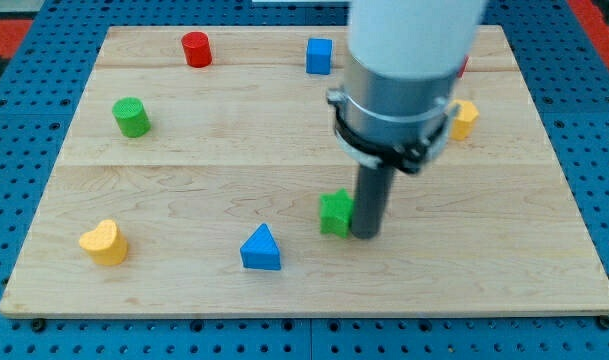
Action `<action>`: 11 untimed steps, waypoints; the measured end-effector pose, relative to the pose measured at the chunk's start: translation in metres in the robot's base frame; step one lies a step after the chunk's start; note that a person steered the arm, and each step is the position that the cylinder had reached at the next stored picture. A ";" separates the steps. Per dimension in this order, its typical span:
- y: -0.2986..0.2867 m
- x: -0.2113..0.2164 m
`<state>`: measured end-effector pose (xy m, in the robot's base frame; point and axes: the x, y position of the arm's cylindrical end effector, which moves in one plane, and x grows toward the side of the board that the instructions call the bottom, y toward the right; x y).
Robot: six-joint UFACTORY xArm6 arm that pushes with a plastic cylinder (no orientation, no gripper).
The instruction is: Push the green star into green circle
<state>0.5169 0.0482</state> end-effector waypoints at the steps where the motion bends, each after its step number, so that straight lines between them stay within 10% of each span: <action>1: -0.031 -0.040; 6: -0.098 -0.028; 11: -0.168 -0.123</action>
